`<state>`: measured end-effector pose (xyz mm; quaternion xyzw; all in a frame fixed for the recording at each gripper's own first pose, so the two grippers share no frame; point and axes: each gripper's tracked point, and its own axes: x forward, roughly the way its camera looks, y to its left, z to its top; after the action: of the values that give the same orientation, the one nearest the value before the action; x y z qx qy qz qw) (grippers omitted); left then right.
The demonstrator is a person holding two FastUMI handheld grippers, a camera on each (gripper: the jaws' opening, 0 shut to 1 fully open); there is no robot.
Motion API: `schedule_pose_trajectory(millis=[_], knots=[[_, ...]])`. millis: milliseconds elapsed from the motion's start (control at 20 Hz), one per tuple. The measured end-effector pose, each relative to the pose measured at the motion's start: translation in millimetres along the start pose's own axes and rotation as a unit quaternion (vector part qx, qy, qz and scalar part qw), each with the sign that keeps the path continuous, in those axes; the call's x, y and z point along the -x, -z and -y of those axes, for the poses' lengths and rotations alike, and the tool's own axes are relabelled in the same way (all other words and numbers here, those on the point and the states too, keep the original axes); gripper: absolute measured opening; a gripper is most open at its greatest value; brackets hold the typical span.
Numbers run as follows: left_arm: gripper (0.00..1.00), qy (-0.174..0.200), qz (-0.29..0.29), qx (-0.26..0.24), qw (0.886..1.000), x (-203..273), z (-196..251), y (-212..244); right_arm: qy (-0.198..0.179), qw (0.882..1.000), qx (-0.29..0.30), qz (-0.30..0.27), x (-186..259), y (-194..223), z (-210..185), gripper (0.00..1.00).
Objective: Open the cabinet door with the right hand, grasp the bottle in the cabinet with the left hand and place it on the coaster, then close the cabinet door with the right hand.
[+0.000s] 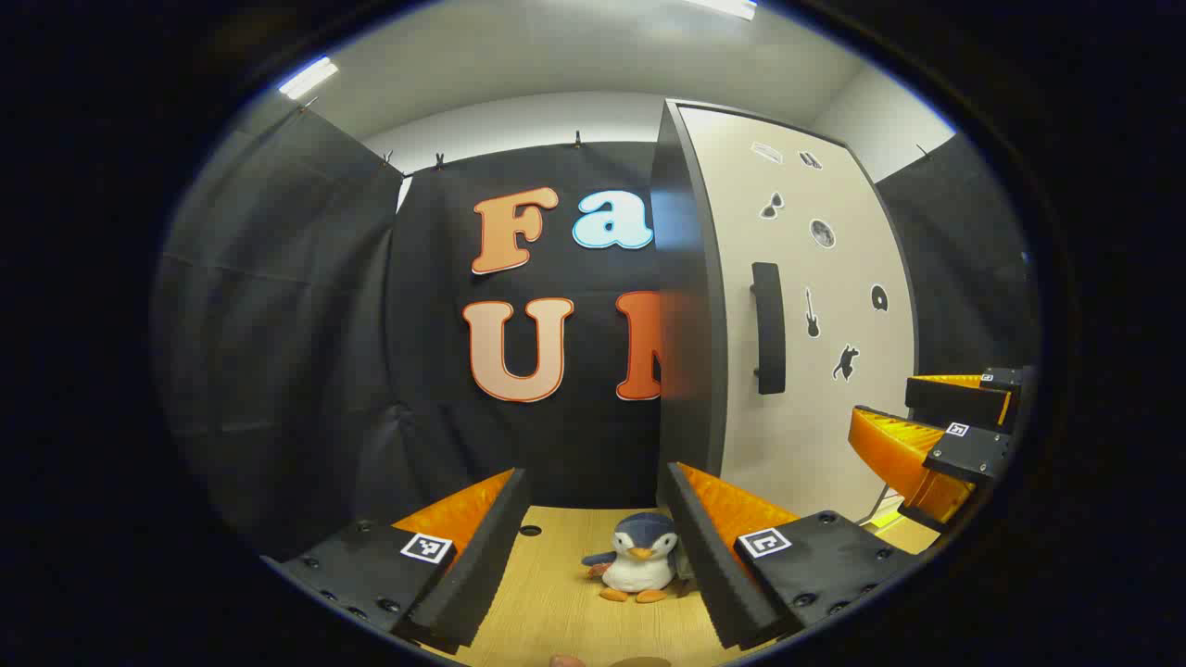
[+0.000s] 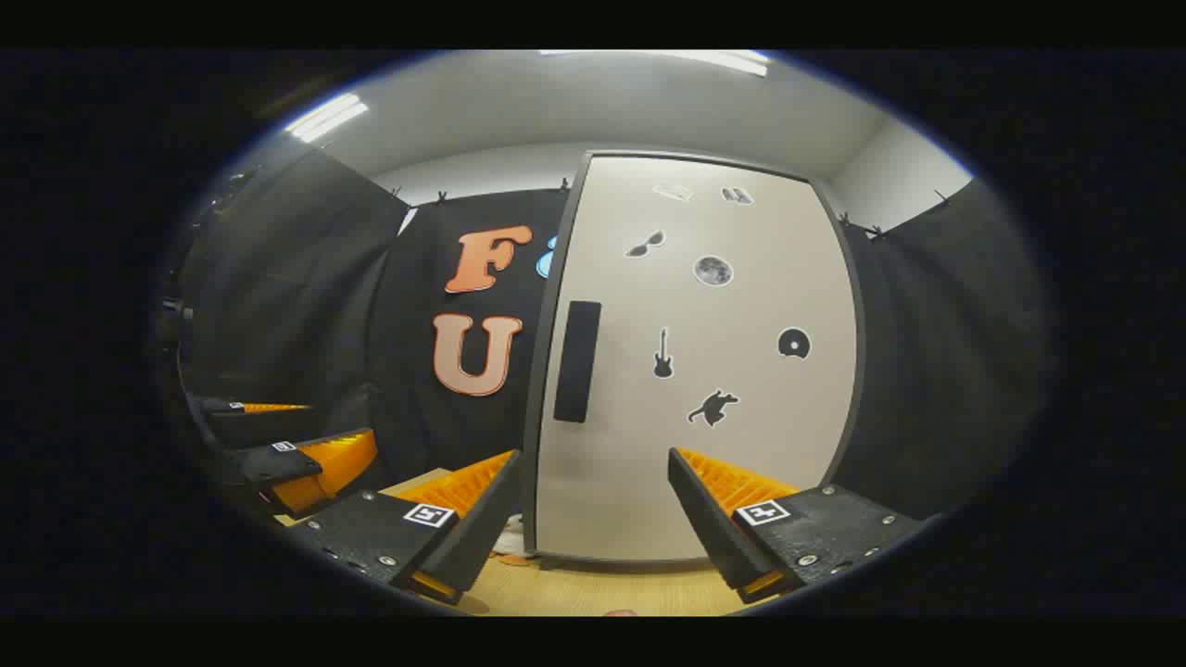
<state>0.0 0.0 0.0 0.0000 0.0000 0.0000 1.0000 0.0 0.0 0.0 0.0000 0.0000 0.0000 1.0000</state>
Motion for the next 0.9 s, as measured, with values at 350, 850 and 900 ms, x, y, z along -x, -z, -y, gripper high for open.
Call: schedule_pose_trajectory(millis=[350,850,900], knots=[[0.96,0.005,0.004,0.001,1.0,-5.1,-1.6,-0.6,0.019,1.0,0.004,-0.013,-1.0,9.4,5.5,0.95],[0.96,0.002,-0.01,0.005,1.0,-2.4,-7.9,6.6,0.014,1.0,0.006,-0.025,-1.2,14.0,-3.2,0.95],[0.96,0.002,-0.011,0.003,1.0,-3.0,-8.0,6.5,0.015,0.999,0.004,-0.029,-3.3,14.1,-4.0,0.95]])
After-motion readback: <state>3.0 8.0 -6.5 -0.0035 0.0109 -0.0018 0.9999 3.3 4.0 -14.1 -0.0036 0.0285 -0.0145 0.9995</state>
